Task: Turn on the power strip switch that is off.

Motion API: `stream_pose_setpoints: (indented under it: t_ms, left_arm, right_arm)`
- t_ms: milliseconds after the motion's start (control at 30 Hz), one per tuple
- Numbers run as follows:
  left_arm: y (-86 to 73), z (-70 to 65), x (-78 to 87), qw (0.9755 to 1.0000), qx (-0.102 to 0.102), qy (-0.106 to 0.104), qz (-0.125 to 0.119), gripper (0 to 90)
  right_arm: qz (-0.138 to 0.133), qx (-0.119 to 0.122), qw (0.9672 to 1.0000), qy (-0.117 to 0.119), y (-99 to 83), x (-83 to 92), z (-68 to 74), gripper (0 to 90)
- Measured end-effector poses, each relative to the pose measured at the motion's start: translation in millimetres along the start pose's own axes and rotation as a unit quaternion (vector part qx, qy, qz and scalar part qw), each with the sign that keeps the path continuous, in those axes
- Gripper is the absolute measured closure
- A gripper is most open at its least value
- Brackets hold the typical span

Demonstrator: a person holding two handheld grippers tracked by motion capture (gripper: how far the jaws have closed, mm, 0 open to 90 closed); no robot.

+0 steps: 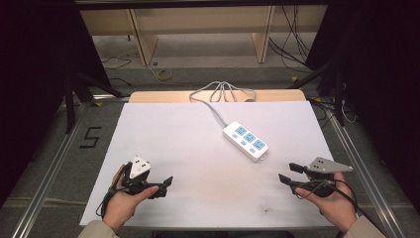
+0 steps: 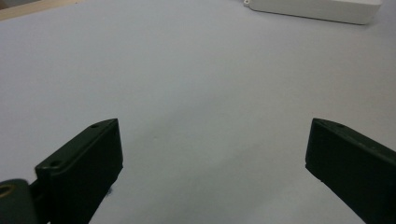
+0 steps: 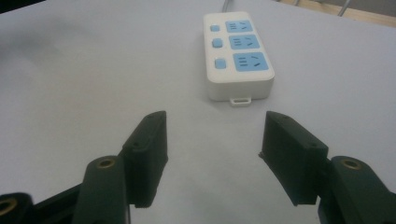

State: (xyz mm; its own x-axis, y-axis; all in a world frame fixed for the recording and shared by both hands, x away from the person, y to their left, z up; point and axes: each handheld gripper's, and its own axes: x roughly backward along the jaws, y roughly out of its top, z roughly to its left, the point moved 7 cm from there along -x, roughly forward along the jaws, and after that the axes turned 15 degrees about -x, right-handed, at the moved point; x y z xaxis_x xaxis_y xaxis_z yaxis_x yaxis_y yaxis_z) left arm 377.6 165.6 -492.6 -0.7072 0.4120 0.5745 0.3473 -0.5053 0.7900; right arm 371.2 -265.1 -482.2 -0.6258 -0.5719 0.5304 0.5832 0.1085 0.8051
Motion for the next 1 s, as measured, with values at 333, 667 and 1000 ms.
stream_pose_setpoints:
  t_ms: [333, 667, 1000]
  left_arm:
    - [-2.7, 4.2, -0.3, 0.9998, 0.006, 0.018, 0.011, 5.8]
    - [-3.8, 3.8, -3.5, 0.9997, 0.016, 0.012, 0.015, 7.7]
    - [-4.6, 3.5, -4.7, 0.9996, 0.013, 0.012, 0.02, 9.8]
  right_arm:
    - [0.002, 0.026, 0.9995, -0.016, 6.1, 1.6, 2.5, 72.0]
    - [0.017, 0.022, 0.9993, -0.024, 14.7, -12.5, 4.3, 90.0]
    - [0.019, 0.033, 0.999, -0.025, 30.4, -31.7, 10.6, 90.0]
